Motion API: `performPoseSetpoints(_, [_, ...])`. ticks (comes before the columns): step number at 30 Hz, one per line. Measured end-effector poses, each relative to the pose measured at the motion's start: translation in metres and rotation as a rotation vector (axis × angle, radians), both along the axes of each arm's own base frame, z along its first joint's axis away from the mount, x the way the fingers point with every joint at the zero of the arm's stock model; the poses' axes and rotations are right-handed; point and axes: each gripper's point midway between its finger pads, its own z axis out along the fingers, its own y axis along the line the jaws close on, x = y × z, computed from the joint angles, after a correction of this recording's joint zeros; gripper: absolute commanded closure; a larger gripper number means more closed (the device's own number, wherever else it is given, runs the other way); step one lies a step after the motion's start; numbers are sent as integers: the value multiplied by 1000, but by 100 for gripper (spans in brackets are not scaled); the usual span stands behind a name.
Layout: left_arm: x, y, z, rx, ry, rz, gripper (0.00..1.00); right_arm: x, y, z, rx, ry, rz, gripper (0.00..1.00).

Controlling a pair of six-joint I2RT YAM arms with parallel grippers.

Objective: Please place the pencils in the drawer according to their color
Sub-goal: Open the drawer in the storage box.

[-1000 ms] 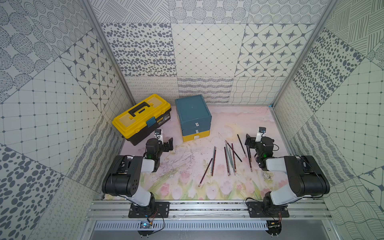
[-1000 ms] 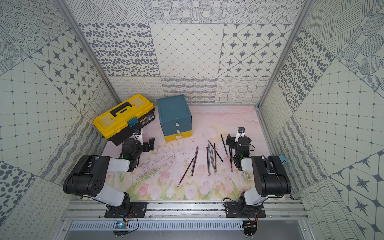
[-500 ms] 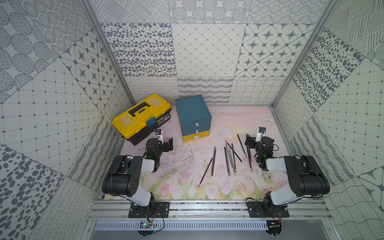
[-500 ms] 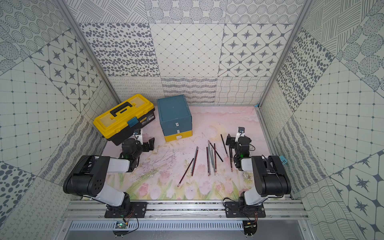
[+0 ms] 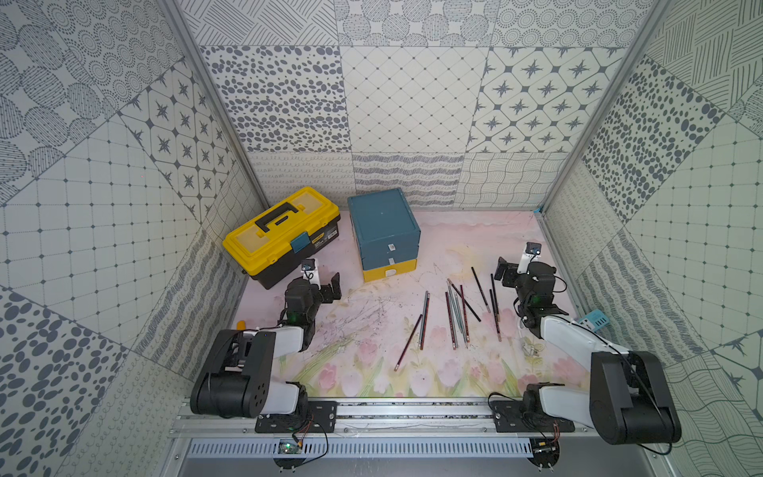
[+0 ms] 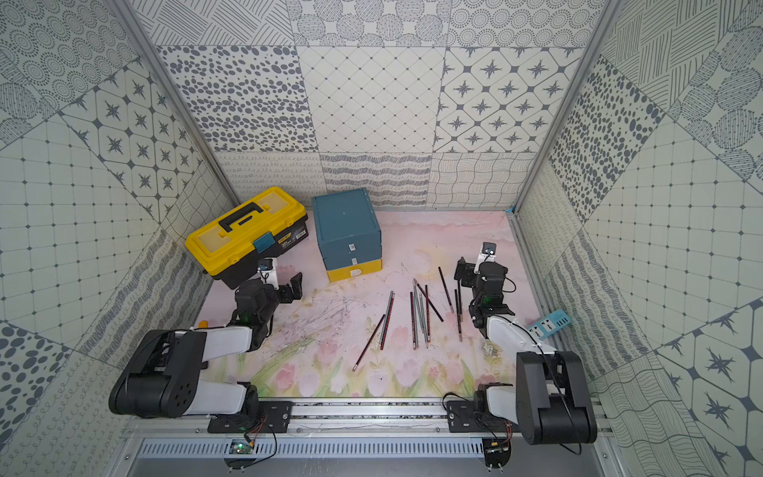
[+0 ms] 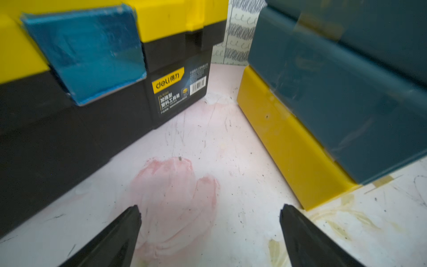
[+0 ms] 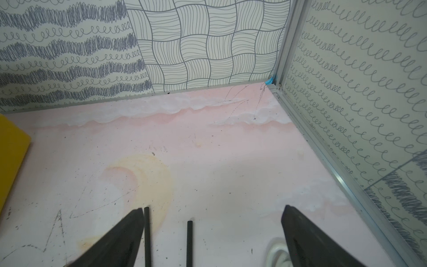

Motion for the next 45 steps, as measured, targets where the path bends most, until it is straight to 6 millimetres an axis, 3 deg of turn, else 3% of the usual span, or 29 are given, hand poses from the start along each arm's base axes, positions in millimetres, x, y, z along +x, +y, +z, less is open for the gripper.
performPoseSetpoints(11, [-30, 5, 74, -88, -144, 49, 0, -23, -2, 38, 112, 24, -54, 1])
performPoseSetpoints(21, [-54, -1, 130, -249, -180, 56, 0, -45, 16, 27, 189, 162, -42, 1])
performPoseSetpoints(35, [-53, -42, 154, -444, -44, -18, 0, -57, 71, 35, 336, 239, 58, 1])
performPoseSetpoints(45, [-41, -57, 153, -573, 76, -15, 0, -69, 113, 31, 512, 307, 148, 9])
